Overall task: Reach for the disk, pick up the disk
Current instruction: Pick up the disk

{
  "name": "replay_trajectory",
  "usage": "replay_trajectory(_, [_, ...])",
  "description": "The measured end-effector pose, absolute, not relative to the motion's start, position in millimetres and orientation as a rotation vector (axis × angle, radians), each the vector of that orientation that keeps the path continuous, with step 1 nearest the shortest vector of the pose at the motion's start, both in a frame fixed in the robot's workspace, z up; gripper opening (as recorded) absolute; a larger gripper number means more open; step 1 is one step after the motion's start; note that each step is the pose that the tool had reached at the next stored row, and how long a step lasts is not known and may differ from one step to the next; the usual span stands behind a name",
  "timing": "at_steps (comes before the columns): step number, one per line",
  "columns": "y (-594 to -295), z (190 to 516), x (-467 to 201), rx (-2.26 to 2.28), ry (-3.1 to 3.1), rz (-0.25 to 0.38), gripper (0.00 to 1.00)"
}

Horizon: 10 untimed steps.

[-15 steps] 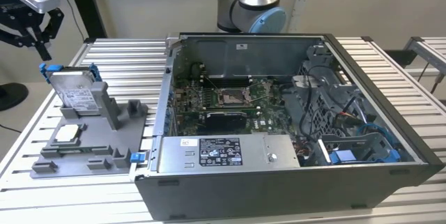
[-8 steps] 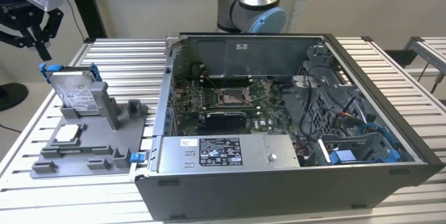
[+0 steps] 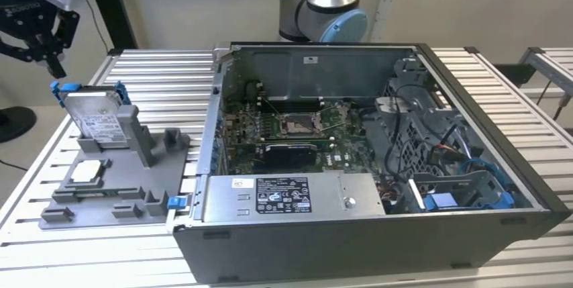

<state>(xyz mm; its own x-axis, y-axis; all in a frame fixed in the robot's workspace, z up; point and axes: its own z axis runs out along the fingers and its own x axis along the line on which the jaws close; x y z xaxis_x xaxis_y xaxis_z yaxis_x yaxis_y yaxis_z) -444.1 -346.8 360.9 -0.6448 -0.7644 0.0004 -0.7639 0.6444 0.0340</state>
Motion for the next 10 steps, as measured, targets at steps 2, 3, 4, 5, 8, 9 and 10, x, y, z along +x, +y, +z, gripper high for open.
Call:
replay_trajectory(2, [-346.8,360.9,-444.1,1.365,-2.812,-0.047,0.0])
replay_trajectory(3, [-346.8,360.9,-444.1,1.387,-2.801,-0.047,0.0])
replay_trajectory(4, [-346.8,360.9,-444.1,1.41,-2.789,-0.047,0.0])
replay_trajectory(5, [-346.8,360.9,-444.1,1.433,-2.777,-0.046,0.0])
replay_trajectory(8, [-346.8,360.9,-444.1,1.503,-2.739,-0.045,0.0])
replay_trajectory(9, [-346.8,360.9,-444.1,1.527,-2.725,-0.045,0.0])
replay_trajectory(10, [-346.8,360.9,-444.1,1.55,-2.712,-0.045,0.0])
